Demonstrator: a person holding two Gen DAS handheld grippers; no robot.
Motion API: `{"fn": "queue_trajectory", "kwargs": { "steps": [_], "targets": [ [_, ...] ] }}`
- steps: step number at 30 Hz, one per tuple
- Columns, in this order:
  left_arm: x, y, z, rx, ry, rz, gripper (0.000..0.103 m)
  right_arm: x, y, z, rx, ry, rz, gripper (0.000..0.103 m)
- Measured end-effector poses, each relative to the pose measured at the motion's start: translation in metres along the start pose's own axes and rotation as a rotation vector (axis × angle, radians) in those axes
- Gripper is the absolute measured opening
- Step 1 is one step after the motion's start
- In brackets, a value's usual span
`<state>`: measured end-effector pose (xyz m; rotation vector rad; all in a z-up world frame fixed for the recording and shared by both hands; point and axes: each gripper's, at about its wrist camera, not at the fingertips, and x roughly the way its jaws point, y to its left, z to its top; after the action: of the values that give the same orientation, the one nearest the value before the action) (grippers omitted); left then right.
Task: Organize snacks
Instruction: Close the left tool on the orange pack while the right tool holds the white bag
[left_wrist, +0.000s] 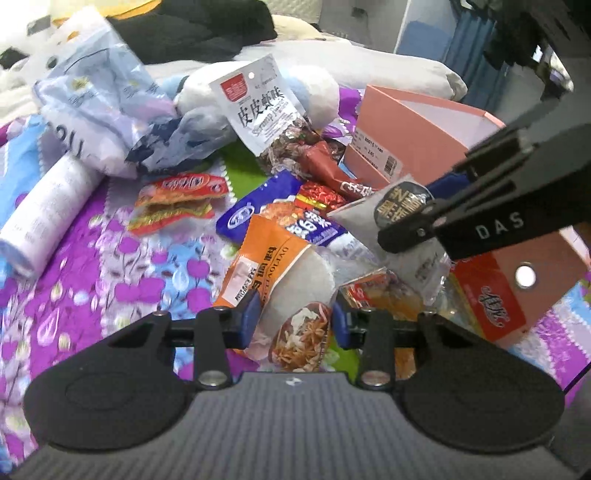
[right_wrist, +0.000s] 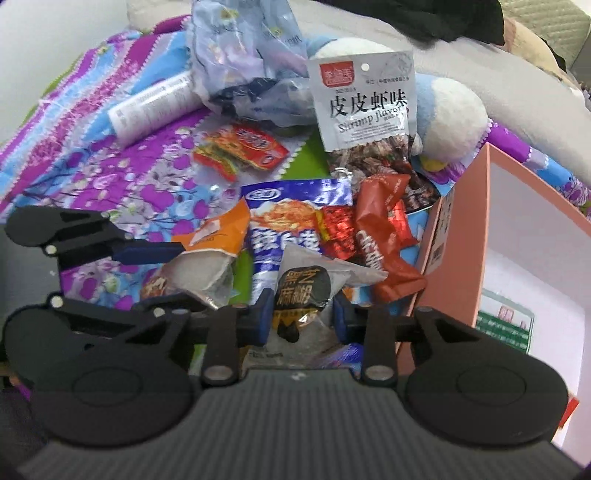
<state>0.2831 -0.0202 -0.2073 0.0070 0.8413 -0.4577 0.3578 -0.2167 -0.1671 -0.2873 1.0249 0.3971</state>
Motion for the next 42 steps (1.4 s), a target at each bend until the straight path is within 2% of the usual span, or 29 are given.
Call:
{"fn": "queue_trajectory", "kwargs": {
  "steps": [3,5,9,15,20,24,27,33,35,36,42],
  "targets": [
    [-0.016,0.000,-0.005,-0.026,-0.013,0.007,0.045,-0.008,0.004,-0.010,0.042,-0.015,0.019,0.034],
    [-0.025,0.001,-0.008,-0.047,-0.020,0.009,0.045,-0.013,0.008,-0.017,0.065,-0.030,0.022,0.030],
    [-0.041,0.002,-0.018,-0.112,-0.028,0.014,0.043,-0.023,0.019,-0.029,0.072,-0.072,0.014,0.016],
    [-0.069,0.002,-0.033,-0.239,-0.061,0.029,0.042,-0.035,0.027,-0.047,0.129,-0.116,0.034,0.003],
    [-0.090,0.004,-0.041,-0.349,-0.103,0.056,0.040,-0.050,0.032,-0.061,0.172,-0.175,0.046,0.003],
    [-0.104,0.002,-0.049,-0.411,-0.112,0.047,0.040,-0.065,0.034,-0.073,0.224,-0.215,0.051,0.003],
    [-0.106,-0.003,-0.055,-0.425,-0.116,0.047,0.039,-0.069,0.038,-0.087,0.239,-0.271,-0.038,0.003],
    [-0.104,-0.005,-0.065,-0.448,-0.116,0.066,0.039,-0.058,0.045,-0.107,0.257,-0.323,-0.135,0.008],
    [-0.104,-0.005,-0.066,-0.447,-0.118,0.073,0.039,-0.052,0.047,-0.108,0.238,-0.343,-0.157,0.033],
    [-0.104,-0.006,-0.066,-0.448,-0.119,0.075,0.039,-0.049,0.048,-0.107,0.223,-0.350,-0.165,0.050],
    [-0.106,-0.009,-0.069,-0.455,-0.126,0.079,0.038,-0.020,0.045,-0.094,0.168,-0.304,-0.243,0.052]
  ]
}}
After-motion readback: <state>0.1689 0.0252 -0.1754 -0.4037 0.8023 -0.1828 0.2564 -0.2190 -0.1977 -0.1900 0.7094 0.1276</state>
